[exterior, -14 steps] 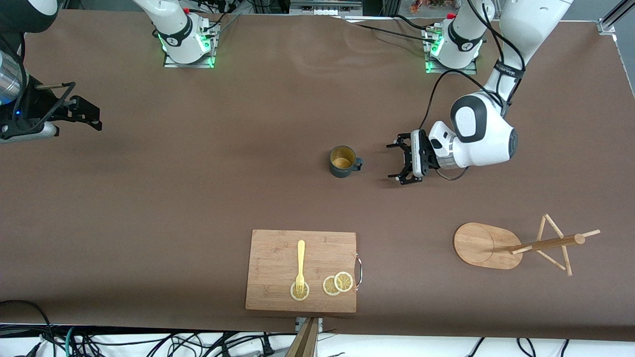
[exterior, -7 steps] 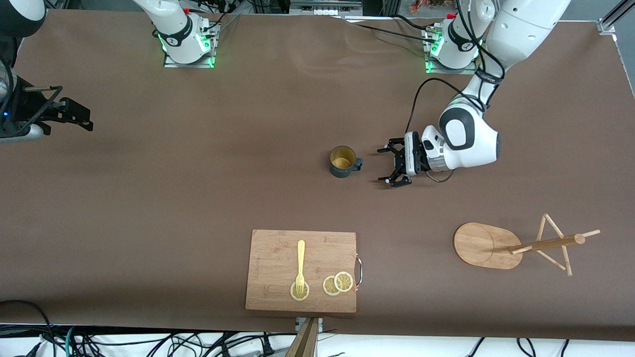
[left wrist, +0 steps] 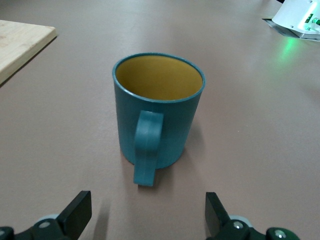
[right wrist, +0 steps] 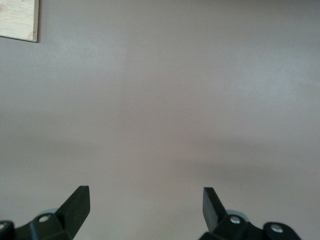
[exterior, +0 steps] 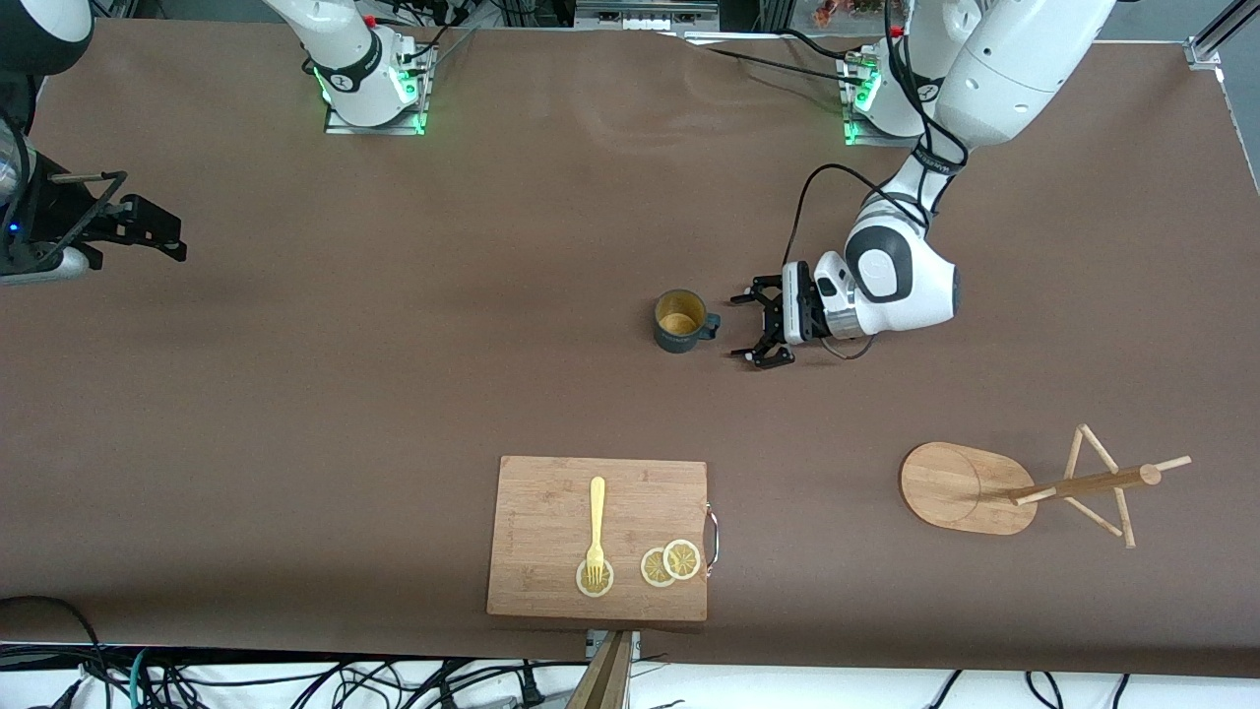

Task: Pass cup and hang on rack
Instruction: 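Lower the left gripper onto the mug handle and close it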

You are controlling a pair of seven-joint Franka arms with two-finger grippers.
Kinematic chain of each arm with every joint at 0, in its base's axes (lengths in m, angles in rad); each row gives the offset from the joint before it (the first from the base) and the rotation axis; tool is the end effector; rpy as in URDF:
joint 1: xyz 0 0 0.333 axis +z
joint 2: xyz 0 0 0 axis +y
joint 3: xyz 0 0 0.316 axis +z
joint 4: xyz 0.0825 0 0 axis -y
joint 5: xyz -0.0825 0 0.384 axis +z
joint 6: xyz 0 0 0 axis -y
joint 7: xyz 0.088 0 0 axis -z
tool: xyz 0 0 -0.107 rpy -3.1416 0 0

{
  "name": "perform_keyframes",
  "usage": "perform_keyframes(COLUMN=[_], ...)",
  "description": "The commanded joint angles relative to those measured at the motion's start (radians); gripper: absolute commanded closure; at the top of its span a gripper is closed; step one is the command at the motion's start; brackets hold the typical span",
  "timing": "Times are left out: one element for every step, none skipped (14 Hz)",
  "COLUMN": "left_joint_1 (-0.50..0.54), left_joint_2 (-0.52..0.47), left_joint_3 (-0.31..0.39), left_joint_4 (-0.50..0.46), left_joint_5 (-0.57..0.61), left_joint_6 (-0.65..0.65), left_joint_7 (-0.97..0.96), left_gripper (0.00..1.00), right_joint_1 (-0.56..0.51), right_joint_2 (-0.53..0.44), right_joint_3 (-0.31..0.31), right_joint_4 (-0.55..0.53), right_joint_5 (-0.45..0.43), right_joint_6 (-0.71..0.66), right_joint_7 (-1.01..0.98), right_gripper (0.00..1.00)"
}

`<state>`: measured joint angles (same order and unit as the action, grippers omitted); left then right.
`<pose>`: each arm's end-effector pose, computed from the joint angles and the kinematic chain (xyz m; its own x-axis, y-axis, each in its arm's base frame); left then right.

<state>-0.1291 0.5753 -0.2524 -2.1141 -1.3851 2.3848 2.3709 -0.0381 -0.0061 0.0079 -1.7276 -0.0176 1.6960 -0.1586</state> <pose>0.5009 -0.2180 0.1299 0.1051 -0.6102 0.7853 -0.9929 -0.0207 0.1168 0.5575 -0.0185 0.5642 0.9911 0.1302 -0.0280 0.1306 -0.9913 0.0132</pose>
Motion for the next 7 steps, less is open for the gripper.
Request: perform_keyframes(left_joint_1=[-0.021,-0.026,-0.033,-0.046,-0.055,-0.058,-0.060], left_joint_2=[0.023,0.026,0.028,0.028,0.029,0.029,0.029], left_joint_3=[0.001,0.001,0.001,-0.001,-0.001,-0.010,-0.013], left_joint_4=[0.029,0.032,0.032,0.032,0.032,0.032,0.032], left_joint_5=[-0.041,-0.046,-0.067,-0.083,-0.097,-0.116,-0.121], left_joint_6=[0.013,0.013,0.013,0.013,0.013,0.013,0.013], left_joint_7=[0.039,0.037,0.039,0.039,0.039,0.039,0.039], left_gripper=[0.00,0.00,0.00,0.00,0.00,0.00,0.00], right_joint_1=[-0.005,-0.005,-0.006,-0.006,-0.006,-0.006,-0.005], right_joint_2=[-0.002,-0.002,0.000,-0.002,-0.002,-0.002,-0.005], right_joint_3=[0.003,0.000,-0.002,-0.002,-0.002,-0.002,0.000], right_joint_4=[0.014,0.014,0.014,0.014,0.014,0.014,0.014], right_joint_5=[0.008,0.008,0.010,0.010,0.010,0.010,0.010], right_joint_6=[-0.013,-0.018,-0.038,-0.041,-0.042,-0.044,-0.048], right_joint_7=[-0.007,-0.006,-0.004,-0.004,-0.005,-0.005,-0.005], right_gripper=[0.00,0.00,0.00,0.00,0.00,0.00,0.00])
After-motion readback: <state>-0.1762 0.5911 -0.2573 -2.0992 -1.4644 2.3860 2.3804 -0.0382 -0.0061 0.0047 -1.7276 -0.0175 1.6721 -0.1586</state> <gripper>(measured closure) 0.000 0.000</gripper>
